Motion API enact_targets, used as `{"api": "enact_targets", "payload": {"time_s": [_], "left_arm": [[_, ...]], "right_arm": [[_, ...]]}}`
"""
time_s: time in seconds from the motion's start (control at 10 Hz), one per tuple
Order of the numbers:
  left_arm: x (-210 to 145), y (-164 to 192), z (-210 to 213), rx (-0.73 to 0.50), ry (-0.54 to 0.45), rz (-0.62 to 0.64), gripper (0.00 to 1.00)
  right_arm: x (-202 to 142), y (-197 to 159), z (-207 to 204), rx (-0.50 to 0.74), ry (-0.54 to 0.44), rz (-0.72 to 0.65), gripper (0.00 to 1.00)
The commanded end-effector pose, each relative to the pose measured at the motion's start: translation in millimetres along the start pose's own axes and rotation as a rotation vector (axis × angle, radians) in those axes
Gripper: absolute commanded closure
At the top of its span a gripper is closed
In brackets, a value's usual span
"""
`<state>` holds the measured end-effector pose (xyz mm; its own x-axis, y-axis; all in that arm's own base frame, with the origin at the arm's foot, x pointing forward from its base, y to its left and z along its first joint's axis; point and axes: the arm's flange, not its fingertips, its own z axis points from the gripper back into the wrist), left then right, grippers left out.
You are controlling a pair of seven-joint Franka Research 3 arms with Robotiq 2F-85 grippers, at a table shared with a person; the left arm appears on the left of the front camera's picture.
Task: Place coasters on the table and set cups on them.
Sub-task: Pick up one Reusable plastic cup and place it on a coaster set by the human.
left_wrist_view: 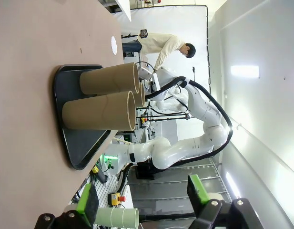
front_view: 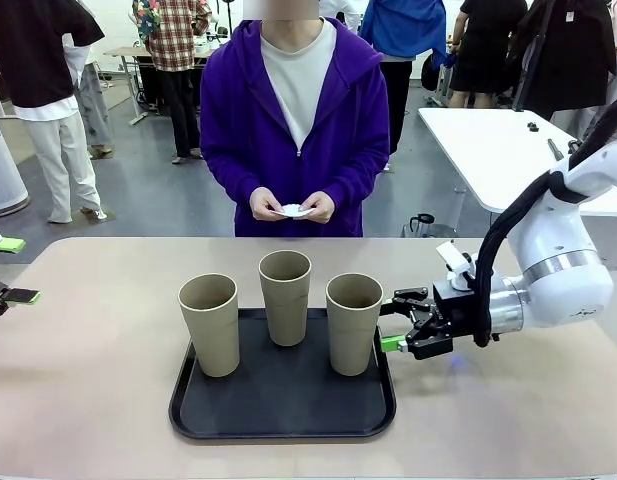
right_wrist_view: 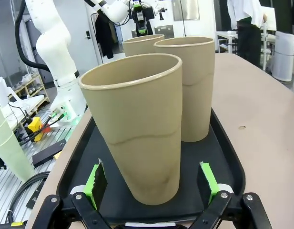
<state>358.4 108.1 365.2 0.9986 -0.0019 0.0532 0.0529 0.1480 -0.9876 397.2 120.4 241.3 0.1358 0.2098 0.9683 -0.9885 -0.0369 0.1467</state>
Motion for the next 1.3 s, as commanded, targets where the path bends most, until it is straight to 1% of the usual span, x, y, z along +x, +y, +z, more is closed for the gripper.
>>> {"api": "enact_targets", "payload": {"time_s": [0.0, 0.4, 0.6, 1.0, 1.1, 1.2], "left_arm": [[-0.9, -1.4, 1.4, -0.013, -0.003, -0.012, 0.0], [-0.9, -1.4, 1.4, -0.013, -0.003, -0.012, 0.0], [-0.9, -1.4, 1.4, -0.013, -0.003, -0.012, 0.0], [-0.9, -1.4, 1.4, -0.013, -0.003, -0.012, 0.0], [-0.9, -1.4, 1.4, -0.013, -0.003, -0.012, 0.0], [-0.9, -1.4, 1.4, -0.013, -0.003, -0.012, 0.0]], "right_arm": [[-4.6, -6.2, -16.0, -0.023, -0.018, 0.041, 0.0], [-11.0, -5.9, -37.4, 0.044, -0.004, 0.016, 0.0], [-11.4, -8.4, -43.3, 0.043, -0.001, 0.029, 0.0], [-14.1, -15.6, -59.6, 0.053, -0.025, 0.058, 0.0], [-15.8, -17.7, -58.5, 0.075, -0.067, 0.063, 0.06], [-16.5, -19.0, -56.5, 0.075, -0.056, 0.066, 0.58]]}}
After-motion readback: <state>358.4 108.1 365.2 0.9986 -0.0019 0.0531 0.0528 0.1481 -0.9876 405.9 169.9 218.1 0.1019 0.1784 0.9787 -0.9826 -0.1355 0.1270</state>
